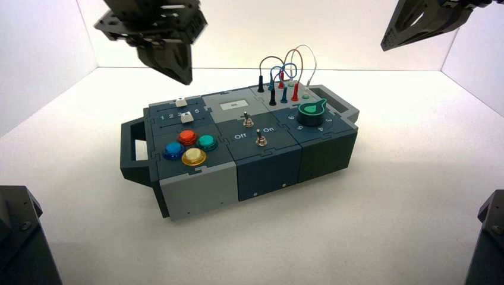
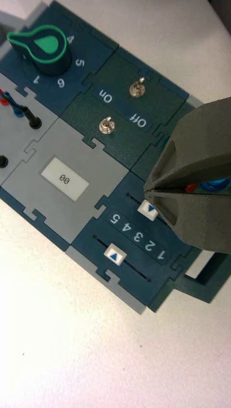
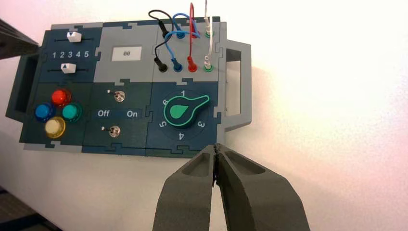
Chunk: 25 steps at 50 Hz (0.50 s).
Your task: Move the bottom slider to position 2.
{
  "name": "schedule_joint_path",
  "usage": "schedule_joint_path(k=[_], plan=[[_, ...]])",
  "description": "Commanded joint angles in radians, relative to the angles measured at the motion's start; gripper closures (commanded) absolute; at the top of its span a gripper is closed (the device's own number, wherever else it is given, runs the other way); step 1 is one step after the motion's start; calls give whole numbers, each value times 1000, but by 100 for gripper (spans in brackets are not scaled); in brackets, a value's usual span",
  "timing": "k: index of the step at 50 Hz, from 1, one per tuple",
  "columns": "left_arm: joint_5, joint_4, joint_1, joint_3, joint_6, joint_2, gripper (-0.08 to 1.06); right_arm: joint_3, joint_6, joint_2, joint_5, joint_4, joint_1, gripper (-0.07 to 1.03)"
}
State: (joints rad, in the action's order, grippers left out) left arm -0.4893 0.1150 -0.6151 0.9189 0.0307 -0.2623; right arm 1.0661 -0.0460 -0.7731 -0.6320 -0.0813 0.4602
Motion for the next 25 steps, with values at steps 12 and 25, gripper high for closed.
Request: schedule_joint_path(k=[12,25], plan=[[8,-5,-11,-67,-5,118,101,-23,2,6,9,-2,6,99],[20,-17,-11,-72,-6,175,101,-23,2,6,9,-2,6,99]])
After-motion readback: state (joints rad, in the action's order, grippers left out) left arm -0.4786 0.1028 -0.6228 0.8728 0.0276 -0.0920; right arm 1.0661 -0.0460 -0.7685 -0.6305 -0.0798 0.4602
